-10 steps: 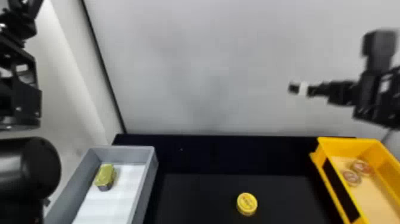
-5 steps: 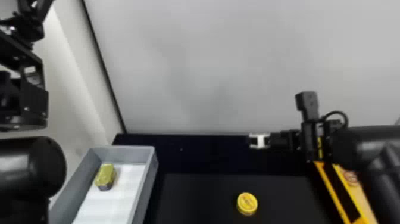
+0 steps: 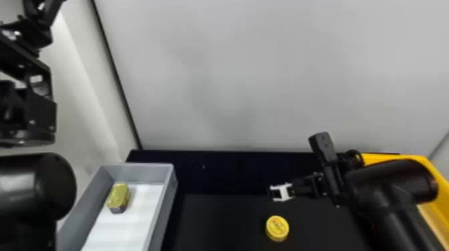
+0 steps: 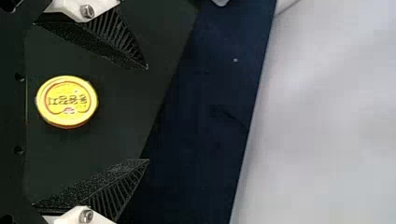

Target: Pick up the round yellow can and place it in the yellow rectangular box

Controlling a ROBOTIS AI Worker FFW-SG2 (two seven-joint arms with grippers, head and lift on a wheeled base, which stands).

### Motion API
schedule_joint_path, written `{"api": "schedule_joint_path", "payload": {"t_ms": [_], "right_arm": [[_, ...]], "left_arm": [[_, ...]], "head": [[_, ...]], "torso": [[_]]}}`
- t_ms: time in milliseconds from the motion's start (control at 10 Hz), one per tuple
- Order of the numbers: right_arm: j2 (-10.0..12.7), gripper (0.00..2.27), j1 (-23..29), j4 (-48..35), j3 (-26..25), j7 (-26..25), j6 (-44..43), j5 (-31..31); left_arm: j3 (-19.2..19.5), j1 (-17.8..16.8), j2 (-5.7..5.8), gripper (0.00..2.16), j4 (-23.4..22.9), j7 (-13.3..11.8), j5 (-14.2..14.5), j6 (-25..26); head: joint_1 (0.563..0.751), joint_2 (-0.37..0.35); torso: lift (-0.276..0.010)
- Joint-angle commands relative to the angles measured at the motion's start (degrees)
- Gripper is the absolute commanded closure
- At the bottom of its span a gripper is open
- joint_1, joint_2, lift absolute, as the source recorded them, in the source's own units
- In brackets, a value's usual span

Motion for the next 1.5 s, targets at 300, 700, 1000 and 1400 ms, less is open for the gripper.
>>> {"api": "schedule_joint_path", "payload": {"t_ms": [300,700,1000,1400], "right_arm": [[1.58,0.07,1.12,6.31,2.4,6.18,-1.67,8.23],[3.16,0.07,1.65,12.02,2.48,10.57,-6.15,14.91],[3.16,0.07,1.3,14.49,4.07,10.75,-8.53,15.0],[2.98,0.05,0.77,15.63,4.42,10.66,-9.32,15.35]], "left_arm": [[0.36,0.09,-0.51,0.04,0.59,0.08,0.09,-0.97],[0.18,0.18,-0.59,0.04,0.76,-0.01,0.26,-1.41],[0.01,0.0,-0.59,0.03,0.94,-0.01,0.35,-1.76],[-0.17,0.0,-0.68,0.03,1.2,0.08,0.44,-2.03]], "head": [[0.636,0.031],[0.636,0.031],[0.636,0.031],[0.636,0.031]], "torso": [[-0.001],[-0.001],[-0.001],[-0.001]]}}
